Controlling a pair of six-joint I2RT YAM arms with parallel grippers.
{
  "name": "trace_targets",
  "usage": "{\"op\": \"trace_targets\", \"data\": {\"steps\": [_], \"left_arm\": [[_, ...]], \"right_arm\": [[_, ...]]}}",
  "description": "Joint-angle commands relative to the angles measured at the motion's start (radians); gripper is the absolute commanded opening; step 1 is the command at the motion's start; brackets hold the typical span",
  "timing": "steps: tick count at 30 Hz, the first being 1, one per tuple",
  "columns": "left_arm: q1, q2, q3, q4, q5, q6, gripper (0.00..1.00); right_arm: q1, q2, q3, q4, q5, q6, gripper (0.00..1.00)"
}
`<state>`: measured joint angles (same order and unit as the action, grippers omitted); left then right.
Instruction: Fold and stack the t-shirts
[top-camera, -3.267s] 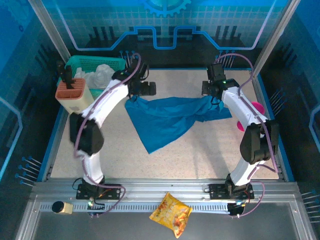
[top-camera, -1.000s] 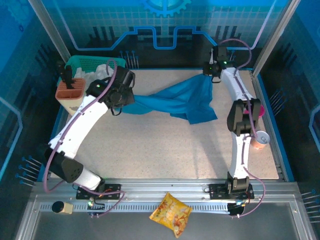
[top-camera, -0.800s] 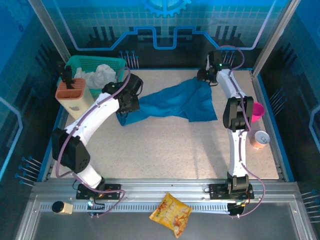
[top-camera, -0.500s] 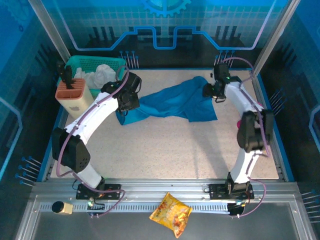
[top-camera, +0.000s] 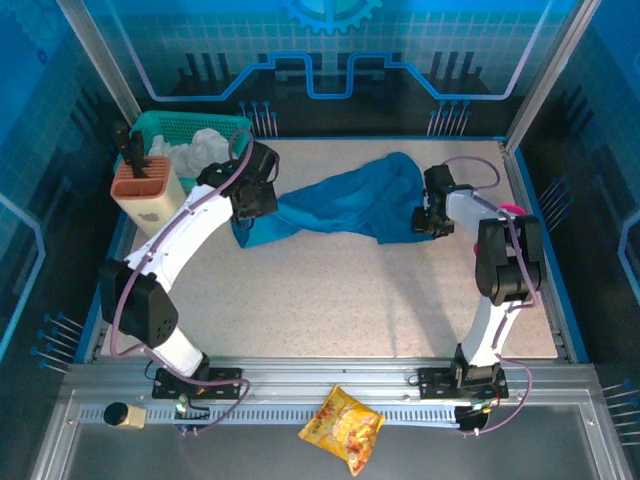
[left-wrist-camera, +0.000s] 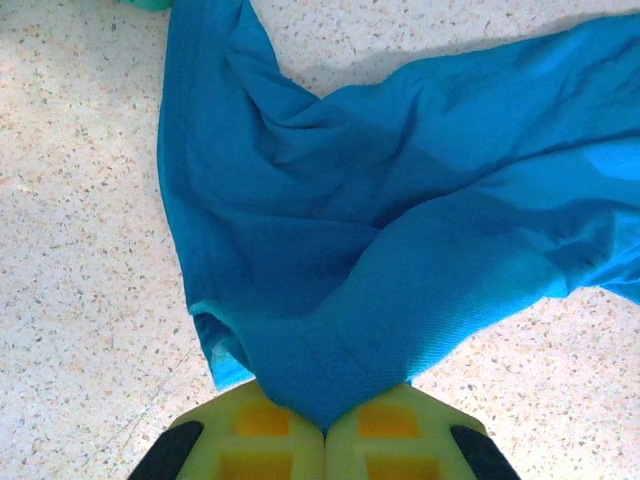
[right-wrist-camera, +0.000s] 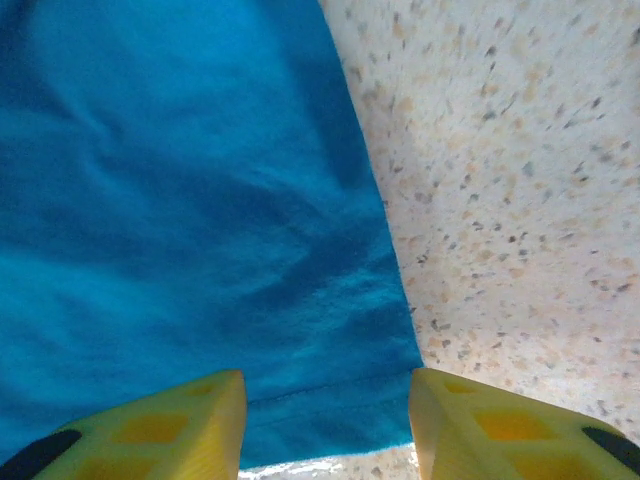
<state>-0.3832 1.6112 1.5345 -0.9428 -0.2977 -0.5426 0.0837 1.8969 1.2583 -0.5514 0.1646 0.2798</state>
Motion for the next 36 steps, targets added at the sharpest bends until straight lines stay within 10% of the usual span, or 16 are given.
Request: {"op": "trace_targets", "data": {"steps": [1,16,21,26,36], "left_arm": [[0.015,-0.045,-0.015,0.008,0.011,0.016,0.0],[0.026,-0.066,-0.034,0.021,0.029,0.024,0.0],[0.032,-0.08,-0.05,0.025,0.029,0.023,0.0],[0.038,-0.088,-0.031,0.019,0.046,0.032,0.0],[0.081,0.158,0.453,-0.029,0.135,0.167,0.0]], "right_arm": [[-0.011,0.012,0.038,-0.003,0.038,0.026,0.48],[-0.043,0.117,0.112,-0.12,0.003,0.037,0.35],[-0.044,0.136,0.129,-0.131,-0.019,0.018,0.03],[-0.038,0.037,0.121,-0.119,-0.056,0.009,0.0],[-0.052,-0.043,0.622,-0.215,-0.203,-0.018,0.0]]}}
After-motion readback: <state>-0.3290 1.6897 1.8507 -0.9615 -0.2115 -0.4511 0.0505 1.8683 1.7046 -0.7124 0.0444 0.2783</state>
